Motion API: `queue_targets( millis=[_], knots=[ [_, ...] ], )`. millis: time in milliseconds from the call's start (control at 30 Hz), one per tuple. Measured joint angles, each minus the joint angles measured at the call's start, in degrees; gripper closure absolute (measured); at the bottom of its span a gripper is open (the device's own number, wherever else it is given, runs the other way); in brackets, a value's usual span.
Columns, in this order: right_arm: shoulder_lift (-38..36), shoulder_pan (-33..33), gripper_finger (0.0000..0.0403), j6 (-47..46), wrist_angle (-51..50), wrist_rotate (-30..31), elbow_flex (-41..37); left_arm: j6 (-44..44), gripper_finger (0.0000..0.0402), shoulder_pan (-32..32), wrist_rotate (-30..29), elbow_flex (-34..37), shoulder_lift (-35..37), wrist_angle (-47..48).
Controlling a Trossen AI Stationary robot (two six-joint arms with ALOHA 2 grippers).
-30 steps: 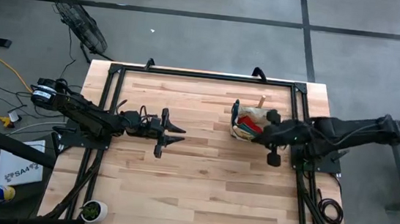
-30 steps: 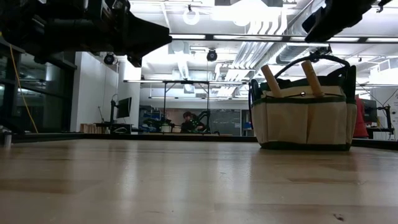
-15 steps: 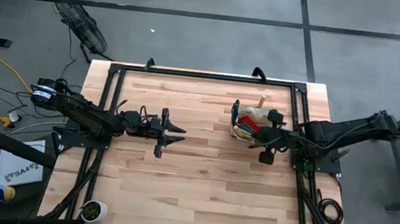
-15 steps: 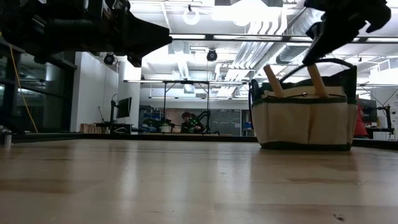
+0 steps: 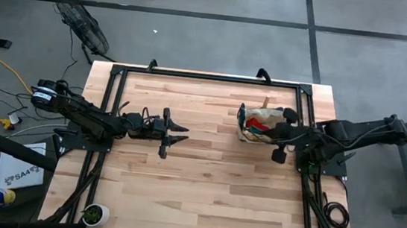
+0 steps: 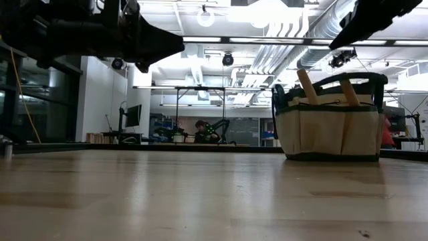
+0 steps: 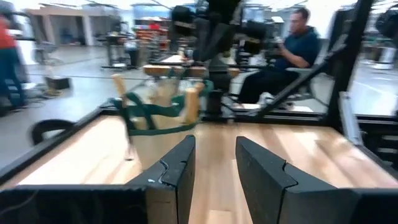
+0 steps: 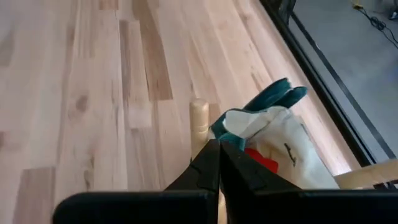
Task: Pick & Place Garden tools in Gardening bag
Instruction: Return to Home Position
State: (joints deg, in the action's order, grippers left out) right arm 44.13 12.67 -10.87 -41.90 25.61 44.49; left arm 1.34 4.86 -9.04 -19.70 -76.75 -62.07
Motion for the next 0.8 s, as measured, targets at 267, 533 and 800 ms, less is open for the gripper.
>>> queue_targets(
  millis=[267, 533, 800],
  knots=[
    [-12.0, 3.4, 0.04, -7.7, -2.5, 3.6, -3.8, 0.1, 0.0291, 0.0, -9.5, 12.1, 15.4, -0.6],
    [-22.7, 8.5, 0.04, -9.5, 16.8, 5.2, -20.3, 4.5, 0.0291, 0.1, -10.2, 17.1, 29.2, 13.1],
    [-25.1, 8.6, 0.04, -6.9, 32.1, -1.1, -30.1, 1.7, 0.0291, 0.0, -9.6, 16.7, 30.5, 14.1]
  ],
)
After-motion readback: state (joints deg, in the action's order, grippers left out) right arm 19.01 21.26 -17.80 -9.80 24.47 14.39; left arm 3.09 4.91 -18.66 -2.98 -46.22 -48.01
